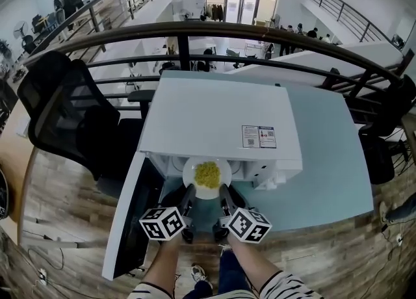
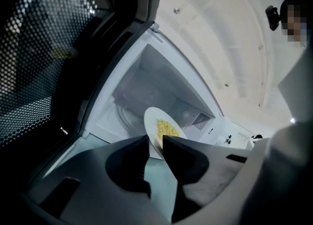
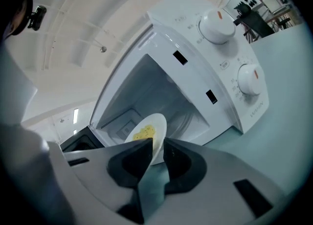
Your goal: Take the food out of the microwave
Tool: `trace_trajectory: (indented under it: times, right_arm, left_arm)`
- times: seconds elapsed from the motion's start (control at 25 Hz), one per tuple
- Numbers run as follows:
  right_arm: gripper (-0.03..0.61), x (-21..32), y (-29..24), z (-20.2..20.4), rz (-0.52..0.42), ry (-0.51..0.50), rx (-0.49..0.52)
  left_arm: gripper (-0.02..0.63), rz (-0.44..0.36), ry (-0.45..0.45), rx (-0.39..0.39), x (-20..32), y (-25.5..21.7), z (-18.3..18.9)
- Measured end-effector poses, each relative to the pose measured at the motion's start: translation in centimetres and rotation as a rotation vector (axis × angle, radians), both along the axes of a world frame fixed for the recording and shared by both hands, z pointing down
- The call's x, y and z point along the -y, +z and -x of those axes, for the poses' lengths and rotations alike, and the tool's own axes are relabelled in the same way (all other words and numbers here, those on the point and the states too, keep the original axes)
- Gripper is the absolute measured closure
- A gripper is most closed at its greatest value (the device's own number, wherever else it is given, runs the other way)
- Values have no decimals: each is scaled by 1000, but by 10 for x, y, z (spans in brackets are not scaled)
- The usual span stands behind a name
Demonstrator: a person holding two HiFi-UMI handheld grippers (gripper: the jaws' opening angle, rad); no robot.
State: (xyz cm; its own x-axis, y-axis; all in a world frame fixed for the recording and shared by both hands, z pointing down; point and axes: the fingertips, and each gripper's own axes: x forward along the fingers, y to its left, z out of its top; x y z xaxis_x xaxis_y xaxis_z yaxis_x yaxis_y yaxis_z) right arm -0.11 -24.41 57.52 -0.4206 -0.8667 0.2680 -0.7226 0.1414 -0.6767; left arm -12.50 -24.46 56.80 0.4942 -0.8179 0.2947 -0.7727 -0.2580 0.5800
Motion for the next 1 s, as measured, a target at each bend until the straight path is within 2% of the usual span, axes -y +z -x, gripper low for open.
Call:
trace_trajectory:
  times: [0.72,1.0]
  right_arm:
    - [500,-114,-42,9,-53,35,3]
    - [500,-152,-52,5,-38,19,0]
  left_arm:
    - [518,-60,54,-27,-113,-40,9]
    - [523,-63,51,-33,-153,-52,5]
